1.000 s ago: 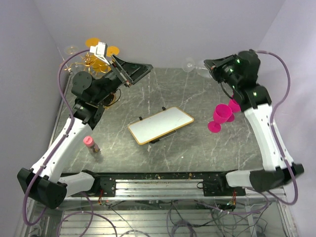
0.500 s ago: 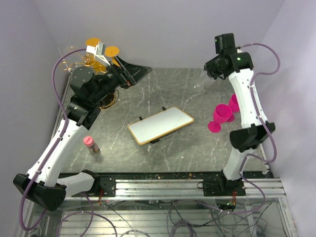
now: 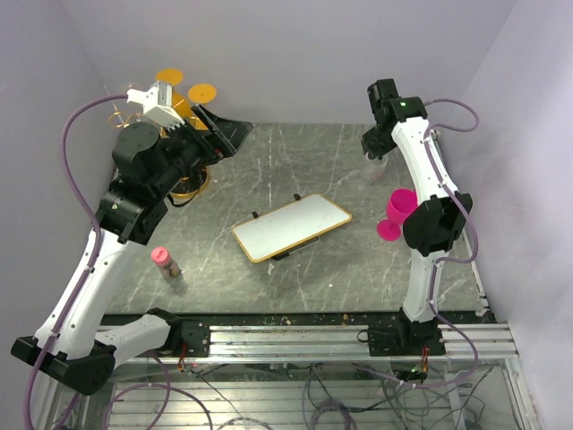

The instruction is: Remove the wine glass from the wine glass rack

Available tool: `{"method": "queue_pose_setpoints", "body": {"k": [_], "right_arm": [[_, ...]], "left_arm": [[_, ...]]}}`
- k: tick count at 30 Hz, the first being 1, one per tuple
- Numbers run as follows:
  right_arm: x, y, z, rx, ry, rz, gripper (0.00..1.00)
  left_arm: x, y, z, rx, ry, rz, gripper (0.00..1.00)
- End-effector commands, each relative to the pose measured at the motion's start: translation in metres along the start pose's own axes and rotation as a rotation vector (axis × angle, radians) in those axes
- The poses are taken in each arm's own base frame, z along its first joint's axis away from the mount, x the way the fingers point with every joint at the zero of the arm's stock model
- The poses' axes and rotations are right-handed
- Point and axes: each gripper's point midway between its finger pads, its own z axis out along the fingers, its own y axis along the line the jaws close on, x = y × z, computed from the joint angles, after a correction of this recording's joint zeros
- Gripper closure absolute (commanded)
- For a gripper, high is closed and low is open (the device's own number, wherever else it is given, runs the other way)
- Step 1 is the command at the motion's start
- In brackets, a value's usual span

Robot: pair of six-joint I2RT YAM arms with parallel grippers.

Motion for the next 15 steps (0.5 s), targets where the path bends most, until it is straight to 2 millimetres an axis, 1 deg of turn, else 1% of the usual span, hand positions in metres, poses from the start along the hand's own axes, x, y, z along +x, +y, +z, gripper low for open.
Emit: {"method": "queue_pose_setpoints", "body": {"k": [1,6,9,15], "right_arm": [[-0.006,-0.004,0.024,0.047,-0.054,0.015,1.0],[-0.004,-0.008,0.039,0.067,-0.077,0.009,1.0],[0.001,-0.01,0.046,0.078,-0.067,0.0,1.0],[0.006,-0.012,0.052,0.076,-0.055,0.011,1.0]], "left_arm": [[-0.013,0.011,-0.004,-0.081,-0.038,0.06,0.03],[-0.016,0.019,-0.007,-0.116,-0.057,0.068,0.01],[-0.015,0.023,-0.007,-0.133,-0.062,0.071,0.04],[-0.024,0.039,-0.015,-0.217,-0.126,0.077,0.05]]}}
